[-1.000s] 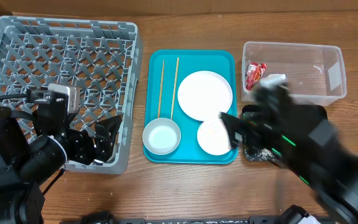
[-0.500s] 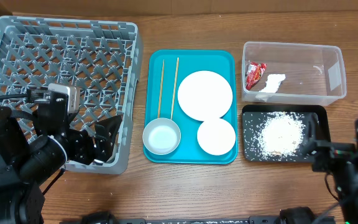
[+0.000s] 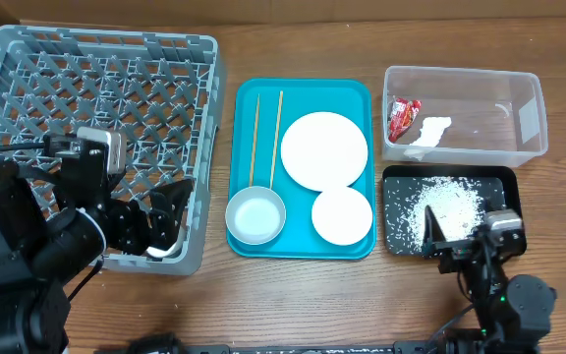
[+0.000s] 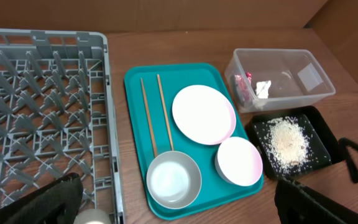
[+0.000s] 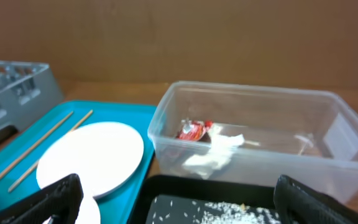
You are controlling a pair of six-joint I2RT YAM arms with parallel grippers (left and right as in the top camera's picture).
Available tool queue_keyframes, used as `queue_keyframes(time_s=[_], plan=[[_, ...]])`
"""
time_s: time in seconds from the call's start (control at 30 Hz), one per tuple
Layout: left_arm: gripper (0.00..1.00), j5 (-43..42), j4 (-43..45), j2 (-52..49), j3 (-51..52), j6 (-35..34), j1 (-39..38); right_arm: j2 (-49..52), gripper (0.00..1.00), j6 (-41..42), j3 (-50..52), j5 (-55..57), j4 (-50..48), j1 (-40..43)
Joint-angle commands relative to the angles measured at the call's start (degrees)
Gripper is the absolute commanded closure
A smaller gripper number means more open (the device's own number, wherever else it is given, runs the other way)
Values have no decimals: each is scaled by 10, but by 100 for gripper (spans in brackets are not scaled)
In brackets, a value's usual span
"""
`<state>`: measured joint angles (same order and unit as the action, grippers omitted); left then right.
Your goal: Sort waste into correct bins and load items into the dishwasher
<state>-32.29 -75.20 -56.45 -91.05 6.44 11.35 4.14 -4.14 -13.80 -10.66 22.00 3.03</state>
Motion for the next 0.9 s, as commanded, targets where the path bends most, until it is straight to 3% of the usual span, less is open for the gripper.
queue_keyframes(time_s=[0.0,0.23,0.87], plan=[[0,-1,0,-3,-6,11,-2,-33,0,-6,46,-17,-40,4],[0,-1,0,-9,-6,11,-2,-40,0,-4,133,-25,-191,4],[0,-1,0,-9,-6,11,-2,-40,0,-4,134,-21,-187,4]])
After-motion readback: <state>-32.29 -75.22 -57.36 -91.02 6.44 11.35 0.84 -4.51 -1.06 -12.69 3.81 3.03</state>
